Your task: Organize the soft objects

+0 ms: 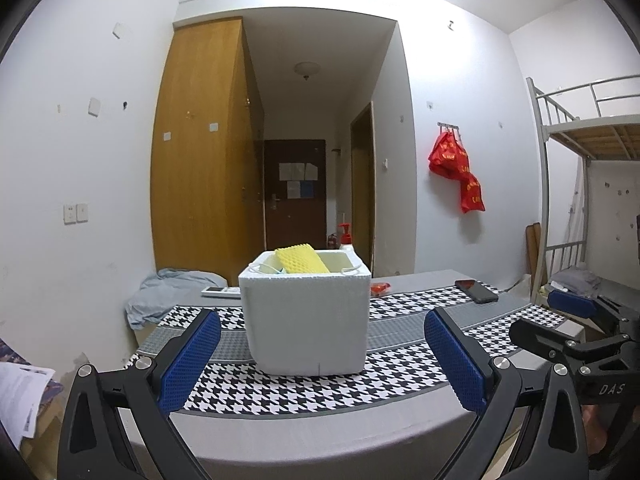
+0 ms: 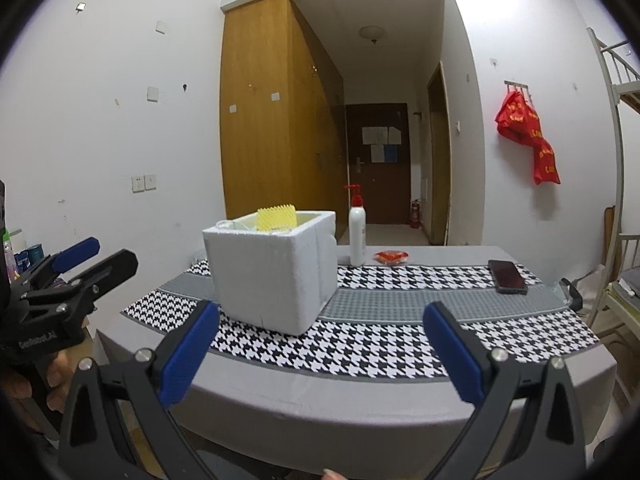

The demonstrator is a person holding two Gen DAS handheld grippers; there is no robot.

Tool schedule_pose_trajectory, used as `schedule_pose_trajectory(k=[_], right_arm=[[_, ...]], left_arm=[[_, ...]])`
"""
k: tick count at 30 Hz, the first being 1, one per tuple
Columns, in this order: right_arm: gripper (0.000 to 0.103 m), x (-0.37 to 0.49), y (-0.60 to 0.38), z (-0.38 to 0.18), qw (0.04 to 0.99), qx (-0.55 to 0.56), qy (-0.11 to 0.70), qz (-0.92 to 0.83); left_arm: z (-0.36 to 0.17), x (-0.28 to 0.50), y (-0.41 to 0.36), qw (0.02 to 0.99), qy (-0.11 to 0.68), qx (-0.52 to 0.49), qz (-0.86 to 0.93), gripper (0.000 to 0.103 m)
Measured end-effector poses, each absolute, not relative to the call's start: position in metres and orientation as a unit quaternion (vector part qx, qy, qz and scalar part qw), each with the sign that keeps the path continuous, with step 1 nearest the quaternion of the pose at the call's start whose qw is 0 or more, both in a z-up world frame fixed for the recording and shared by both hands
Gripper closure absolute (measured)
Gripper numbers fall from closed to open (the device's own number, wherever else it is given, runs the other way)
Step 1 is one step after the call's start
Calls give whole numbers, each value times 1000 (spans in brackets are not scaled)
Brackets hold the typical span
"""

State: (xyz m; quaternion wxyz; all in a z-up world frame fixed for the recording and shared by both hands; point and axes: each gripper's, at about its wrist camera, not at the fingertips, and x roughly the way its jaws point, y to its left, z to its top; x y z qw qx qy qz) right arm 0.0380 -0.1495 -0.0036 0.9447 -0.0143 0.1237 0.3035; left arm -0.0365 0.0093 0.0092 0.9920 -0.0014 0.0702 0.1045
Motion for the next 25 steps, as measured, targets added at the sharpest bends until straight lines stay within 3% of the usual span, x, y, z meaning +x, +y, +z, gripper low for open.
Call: schedule_pose_trajectory(k=[25], right_arm=[[0,42,-145,-12,940,-18,140,311]], left_arm=[[4,-37,13,991,77,-10,111,1]])
